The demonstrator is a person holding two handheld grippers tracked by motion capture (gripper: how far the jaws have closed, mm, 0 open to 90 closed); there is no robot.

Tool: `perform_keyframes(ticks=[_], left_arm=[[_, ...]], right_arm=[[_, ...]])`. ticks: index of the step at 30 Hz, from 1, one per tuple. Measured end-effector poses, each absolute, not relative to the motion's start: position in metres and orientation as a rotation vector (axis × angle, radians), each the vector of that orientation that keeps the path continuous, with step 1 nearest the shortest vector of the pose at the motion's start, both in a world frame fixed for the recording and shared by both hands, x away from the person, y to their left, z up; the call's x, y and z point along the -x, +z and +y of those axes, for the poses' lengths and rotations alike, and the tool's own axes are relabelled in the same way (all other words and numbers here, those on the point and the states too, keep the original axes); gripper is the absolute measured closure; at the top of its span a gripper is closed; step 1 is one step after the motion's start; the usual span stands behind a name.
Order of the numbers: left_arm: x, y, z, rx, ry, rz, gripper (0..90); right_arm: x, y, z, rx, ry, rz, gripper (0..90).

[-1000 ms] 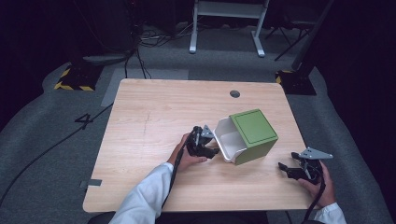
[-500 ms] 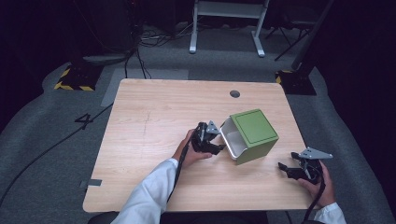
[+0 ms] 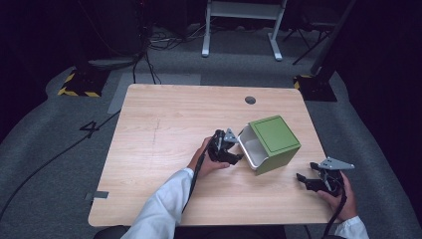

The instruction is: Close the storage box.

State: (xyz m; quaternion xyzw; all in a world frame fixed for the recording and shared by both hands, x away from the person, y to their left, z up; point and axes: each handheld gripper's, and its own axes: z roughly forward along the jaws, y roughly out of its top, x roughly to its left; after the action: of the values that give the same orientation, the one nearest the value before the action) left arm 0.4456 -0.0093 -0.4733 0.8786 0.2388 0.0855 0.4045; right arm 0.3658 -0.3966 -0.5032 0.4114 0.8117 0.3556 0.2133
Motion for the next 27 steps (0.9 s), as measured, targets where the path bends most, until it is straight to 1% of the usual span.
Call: perform_keyframes(ticks=[13, 27], left_arm=[[-0.444, -0.469, 0.004, -2.231, 0.237, 0.601, 36.3], [-0.432, -0.454, 0.04, -2.27, 0.307, 0.614, 30.7]], right_arm=[[-0.365, -0.503, -0.397, -1.136, 0.984, 2.253, 20.8], [-0.365, -0.503, -0.397, -1.136, 0.984, 2.252, 20.8]])
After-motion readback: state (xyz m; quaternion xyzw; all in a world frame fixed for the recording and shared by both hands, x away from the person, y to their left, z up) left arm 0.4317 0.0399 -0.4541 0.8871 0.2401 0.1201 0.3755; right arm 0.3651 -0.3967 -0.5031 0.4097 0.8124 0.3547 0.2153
